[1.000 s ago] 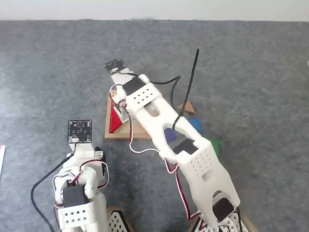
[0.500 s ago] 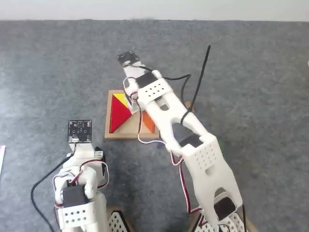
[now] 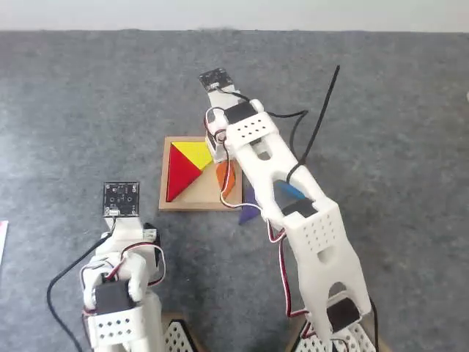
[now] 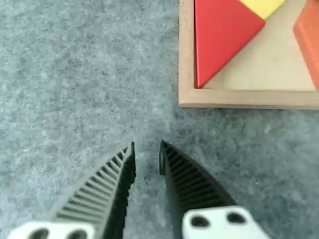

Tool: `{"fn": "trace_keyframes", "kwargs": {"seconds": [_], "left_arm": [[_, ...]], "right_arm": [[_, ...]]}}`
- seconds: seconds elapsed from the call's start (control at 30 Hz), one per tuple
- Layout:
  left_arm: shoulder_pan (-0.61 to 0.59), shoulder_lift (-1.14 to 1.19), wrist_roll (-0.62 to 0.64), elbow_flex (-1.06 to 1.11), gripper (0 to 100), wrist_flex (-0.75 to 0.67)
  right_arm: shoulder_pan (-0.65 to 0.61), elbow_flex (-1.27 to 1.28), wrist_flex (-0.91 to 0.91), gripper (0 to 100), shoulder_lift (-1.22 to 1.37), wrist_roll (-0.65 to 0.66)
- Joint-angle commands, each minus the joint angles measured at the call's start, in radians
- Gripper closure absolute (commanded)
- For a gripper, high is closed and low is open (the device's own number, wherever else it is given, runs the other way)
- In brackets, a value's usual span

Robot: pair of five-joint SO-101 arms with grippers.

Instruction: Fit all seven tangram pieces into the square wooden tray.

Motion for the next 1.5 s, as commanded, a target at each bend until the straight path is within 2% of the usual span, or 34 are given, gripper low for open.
{"fn": "trace_keyframes", "kwargs": {"seconds": [0.0, 0.13, 0.23, 0.3, 0.43, 0.5, 0.67, 1.07, 1.37, 1.47], "left_arm": [[0.005, -0.020, 0.000, -0.012, 92, 0.005], [0.005, -0.020, 0.000, -0.012, 92, 0.005], [0.005, -0.020, 0.000, -0.012, 92, 0.005], [0.005, -0.020, 0.000, -0.012, 92, 0.005], [0.005, -0.020, 0.000, -0.012, 92, 0.005], [0.005, -0.020, 0.000, -0.012, 92, 0.005], [0.005, -0.020, 0.000, -0.012, 92, 0.005], [0.005, -0.020, 0.000, -0.012, 92, 0.005], [0.005, -0.020, 0.000, -0.012, 92, 0.005], [0.005, -0.020, 0.000, -0.012, 92, 0.005]], "right_arm": [[-0.053, -0.046, 0.101, 96.9, -0.163, 0.015], [-0.105, 0.046, 0.156, 96.9, -0.289, 0.034], [-0.114, 0.249, 0.114, 98.0, -0.410, 0.083], [-0.130, 0.430, 0.004, 98.1, -0.489, 0.086], [-0.153, 0.744, -0.348, 98.0, -0.585, 0.092], [-0.159, 0.790, -0.400, 97.9, -0.590, 0.086], [-0.137, 0.736, -0.412, 97.9, -0.492, 0.034], [-0.059, 0.456, -0.320, 98.0, -0.249, 0.029], [-0.056, 0.304, -0.323, 98.0, -0.240, 0.034], [-0.074, 0.307, -0.260, 98.2, -0.292, 0.034]]}}
